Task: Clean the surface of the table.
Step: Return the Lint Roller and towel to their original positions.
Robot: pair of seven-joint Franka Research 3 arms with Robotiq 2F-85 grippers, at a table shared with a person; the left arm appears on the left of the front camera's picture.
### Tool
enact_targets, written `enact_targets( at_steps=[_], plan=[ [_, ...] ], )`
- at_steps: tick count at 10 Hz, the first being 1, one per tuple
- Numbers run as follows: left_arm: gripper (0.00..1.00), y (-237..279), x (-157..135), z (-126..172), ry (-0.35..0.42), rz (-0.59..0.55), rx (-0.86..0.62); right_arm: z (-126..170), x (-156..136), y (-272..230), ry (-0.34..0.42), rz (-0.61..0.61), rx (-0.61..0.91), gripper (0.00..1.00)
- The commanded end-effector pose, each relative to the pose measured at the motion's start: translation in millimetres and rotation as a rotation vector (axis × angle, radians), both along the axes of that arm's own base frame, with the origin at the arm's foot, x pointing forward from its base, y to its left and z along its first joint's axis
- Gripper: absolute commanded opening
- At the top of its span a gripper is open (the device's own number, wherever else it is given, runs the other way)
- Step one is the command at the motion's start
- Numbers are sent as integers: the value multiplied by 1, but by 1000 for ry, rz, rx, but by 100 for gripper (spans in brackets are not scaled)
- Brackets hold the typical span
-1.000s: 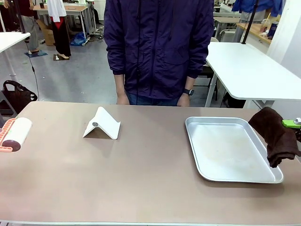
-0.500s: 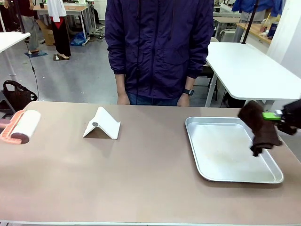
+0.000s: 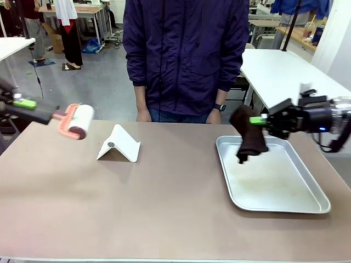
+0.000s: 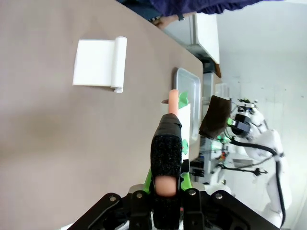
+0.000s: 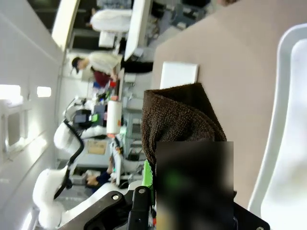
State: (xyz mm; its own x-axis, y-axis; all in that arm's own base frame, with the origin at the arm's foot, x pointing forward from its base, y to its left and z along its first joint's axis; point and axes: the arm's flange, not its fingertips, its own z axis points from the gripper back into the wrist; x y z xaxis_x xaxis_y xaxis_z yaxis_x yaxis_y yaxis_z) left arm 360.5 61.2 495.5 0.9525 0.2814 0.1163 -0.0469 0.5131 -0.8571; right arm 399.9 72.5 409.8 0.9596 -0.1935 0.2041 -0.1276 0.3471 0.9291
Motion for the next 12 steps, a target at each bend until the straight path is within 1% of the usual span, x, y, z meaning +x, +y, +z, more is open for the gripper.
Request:
enact_targets(
  at_steps=[1,2,4,6,7,8,10,11,12],
  plan=[
    [22,-40,37,8,35,40,91,-15,40,48,36,-65,-76,13],
    [22,-59,49,8,26,75,135,-24,48,63,58,-67,-105,13],
    [22,-106,75,5,18,48,320,-53,63,93,137,-87,-198,13],
    [22,-140,96,6,19,22,452,-78,67,109,200,-56,-245,13],
    [22,-156,104,2,32,-8,499,-91,67,116,238,-32,-270,13],
    [22,-168,111,-4,50,-28,527,-101,68,121,262,-27,-294,13],
    [22,-185,128,-15,84,-62,558,-110,69,123,272,-12,-315,13],
    [22,-192,137,-18,83,-74,573,-110,71,117,282,-28,-310,13],
    [22,-196,144,-20,50,-65,582,-108,71,110,298,-10,-295,13]
  ],
)
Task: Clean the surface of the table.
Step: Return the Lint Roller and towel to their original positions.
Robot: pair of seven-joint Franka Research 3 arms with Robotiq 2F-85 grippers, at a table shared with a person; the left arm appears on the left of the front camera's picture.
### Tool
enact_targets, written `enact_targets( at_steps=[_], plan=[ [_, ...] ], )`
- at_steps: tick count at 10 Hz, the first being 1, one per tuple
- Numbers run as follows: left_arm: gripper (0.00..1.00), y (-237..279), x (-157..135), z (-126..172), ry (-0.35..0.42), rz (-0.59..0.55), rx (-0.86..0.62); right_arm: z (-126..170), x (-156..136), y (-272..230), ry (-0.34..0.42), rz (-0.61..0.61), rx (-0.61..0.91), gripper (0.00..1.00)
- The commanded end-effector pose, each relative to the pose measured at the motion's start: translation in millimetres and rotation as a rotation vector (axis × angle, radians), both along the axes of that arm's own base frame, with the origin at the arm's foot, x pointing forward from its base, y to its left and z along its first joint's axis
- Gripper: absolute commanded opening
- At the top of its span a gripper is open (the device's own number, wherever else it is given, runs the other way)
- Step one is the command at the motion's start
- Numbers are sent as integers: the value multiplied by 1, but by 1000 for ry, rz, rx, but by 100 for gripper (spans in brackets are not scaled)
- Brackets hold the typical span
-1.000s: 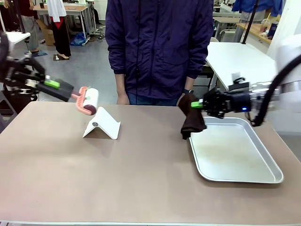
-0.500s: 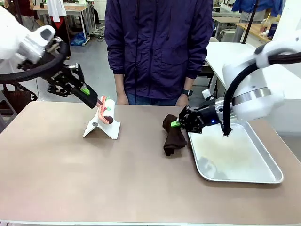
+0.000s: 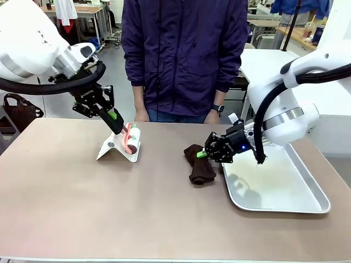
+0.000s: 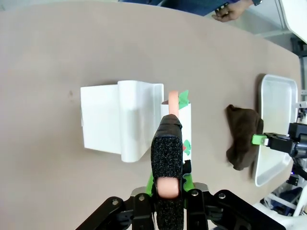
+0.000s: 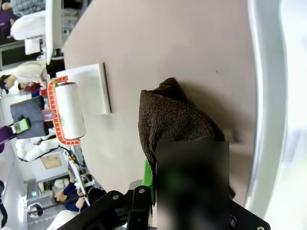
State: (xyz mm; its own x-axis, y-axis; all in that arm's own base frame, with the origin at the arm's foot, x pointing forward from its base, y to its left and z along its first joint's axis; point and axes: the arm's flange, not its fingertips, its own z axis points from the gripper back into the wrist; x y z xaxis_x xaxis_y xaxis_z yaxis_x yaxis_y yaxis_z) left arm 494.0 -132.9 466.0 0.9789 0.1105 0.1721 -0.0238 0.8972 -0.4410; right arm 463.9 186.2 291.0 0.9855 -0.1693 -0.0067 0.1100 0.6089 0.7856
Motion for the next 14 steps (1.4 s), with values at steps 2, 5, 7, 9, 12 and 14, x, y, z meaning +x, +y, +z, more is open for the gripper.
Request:
enact_targets(
  at_steps=[2,5,7,9,12,14],
  plan=[
    [22,5,-9,1,2,11,-6,-1,-3,5,-4,6,1,13],
    [22,5,-9,1,2,11,-6,-1,-3,5,-4,6,1,13],
    [22,3,-9,-7,-27,0,58,-2,0,10,-6,-30,-76,13],
    [22,0,-11,-16,-62,22,98,-13,7,23,12,-52,-222,13],
    [22,-2,-2,-27,-34,33,94,-18,15,30,41,-31,-230,13],
    [22,-7,4,-27,-34,20,107,-19,20,32,46,-20,-211,13]
  ],
)
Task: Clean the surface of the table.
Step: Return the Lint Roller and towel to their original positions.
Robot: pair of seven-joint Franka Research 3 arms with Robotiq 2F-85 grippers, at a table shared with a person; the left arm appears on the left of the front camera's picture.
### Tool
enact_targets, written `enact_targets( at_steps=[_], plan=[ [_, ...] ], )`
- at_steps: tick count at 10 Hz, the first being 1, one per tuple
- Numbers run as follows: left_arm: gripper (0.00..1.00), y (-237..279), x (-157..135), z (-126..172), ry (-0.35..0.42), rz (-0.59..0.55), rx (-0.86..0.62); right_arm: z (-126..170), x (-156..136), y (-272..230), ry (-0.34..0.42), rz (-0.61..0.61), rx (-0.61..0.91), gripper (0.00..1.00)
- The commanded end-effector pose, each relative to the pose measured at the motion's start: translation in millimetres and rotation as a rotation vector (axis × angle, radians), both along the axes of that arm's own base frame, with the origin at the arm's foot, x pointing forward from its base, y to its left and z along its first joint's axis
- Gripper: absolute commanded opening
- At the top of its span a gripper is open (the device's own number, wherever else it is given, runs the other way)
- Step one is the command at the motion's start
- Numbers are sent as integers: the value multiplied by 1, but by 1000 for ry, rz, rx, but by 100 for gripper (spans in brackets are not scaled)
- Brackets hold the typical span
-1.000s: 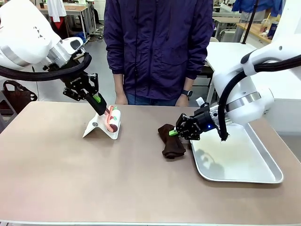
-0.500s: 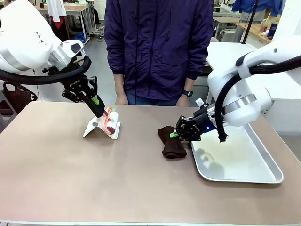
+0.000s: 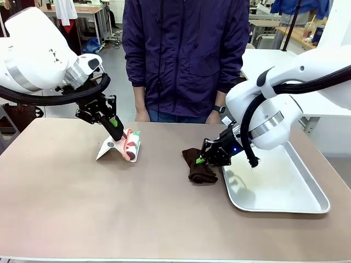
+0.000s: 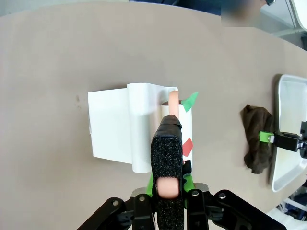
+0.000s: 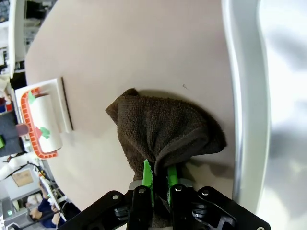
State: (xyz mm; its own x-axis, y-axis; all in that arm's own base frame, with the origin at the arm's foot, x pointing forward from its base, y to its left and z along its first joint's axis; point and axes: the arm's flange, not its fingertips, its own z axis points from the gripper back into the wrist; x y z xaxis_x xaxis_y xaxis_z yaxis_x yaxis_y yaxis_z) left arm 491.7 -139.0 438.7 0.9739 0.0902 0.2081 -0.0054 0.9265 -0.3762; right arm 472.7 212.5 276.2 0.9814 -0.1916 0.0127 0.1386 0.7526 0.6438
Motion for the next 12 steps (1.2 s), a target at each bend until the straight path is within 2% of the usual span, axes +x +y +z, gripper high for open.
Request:
enact_targets(
  at_steps=[1,4,12],
  plan=[
    [22,-3,9,0,-2,24,37,-5,11,5,32,-1,-2,13],
    [22,-12,15,-10,26,11,44,-3,7,2,21,9,11,13],
    [22,-15,11,-8,-1,20,61,10,3,6,40,90,36,13]
  ],
)
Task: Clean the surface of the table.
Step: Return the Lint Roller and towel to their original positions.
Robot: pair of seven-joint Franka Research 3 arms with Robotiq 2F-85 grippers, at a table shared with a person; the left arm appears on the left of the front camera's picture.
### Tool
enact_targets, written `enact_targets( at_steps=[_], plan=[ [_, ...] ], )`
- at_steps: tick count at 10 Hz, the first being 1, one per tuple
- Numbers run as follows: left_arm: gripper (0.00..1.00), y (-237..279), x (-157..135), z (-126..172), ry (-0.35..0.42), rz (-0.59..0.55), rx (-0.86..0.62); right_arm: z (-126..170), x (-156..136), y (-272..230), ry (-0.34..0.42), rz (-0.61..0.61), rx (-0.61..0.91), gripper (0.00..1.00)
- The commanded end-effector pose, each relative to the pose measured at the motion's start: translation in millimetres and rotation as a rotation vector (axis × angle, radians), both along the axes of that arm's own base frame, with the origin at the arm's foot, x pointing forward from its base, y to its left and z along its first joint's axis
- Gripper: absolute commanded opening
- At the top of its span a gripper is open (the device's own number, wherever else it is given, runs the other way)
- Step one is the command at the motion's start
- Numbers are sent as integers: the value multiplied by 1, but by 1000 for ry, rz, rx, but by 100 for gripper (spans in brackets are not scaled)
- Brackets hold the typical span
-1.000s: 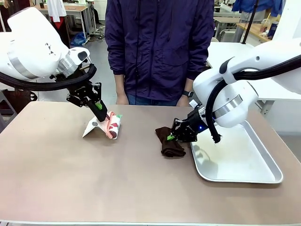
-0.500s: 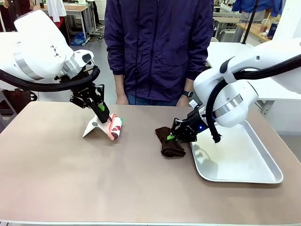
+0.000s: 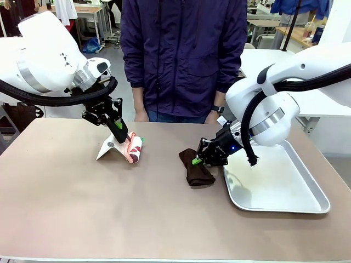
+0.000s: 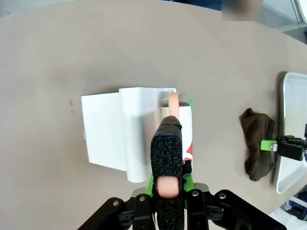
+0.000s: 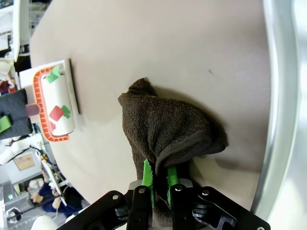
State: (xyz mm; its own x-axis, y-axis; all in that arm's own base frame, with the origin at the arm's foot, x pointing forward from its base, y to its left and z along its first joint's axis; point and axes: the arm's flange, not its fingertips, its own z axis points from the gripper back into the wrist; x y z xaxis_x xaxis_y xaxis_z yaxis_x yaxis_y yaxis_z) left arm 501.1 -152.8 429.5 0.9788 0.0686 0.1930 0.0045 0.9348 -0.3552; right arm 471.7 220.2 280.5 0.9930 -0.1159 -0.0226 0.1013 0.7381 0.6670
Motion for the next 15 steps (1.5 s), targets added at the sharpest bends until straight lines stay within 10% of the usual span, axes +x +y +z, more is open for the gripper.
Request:
enact_targets(
  at_steps=[1,2,3,4,5,6,7,15],
  plan=[
    [22,-1,1,1,-20,39,47,6,4,-2,11,17,3,13],
    [70,-1,0,2,-19,47,49,7,4,-2,3,17,7,20],
    [79,0,0,3,-18,50,56,7,4,-3,2,35,20,71],
    [100,0,-1,4,-22,51,56,7,3,-4,3,42,31,78],
    [100,2,-2,6,-35,64,58,7,3,-5,4,47,43,100],
    [100,5,-4,8,-45,70,54,7,3,-5,9,65,56,78],
    [100,8,-5,11,-52,77,48,8,3,-5,11,77,66,100],
    [100,64,-72,54,-175,93,-126,52,-32,-16,76,127,-4,100]
  ],
)
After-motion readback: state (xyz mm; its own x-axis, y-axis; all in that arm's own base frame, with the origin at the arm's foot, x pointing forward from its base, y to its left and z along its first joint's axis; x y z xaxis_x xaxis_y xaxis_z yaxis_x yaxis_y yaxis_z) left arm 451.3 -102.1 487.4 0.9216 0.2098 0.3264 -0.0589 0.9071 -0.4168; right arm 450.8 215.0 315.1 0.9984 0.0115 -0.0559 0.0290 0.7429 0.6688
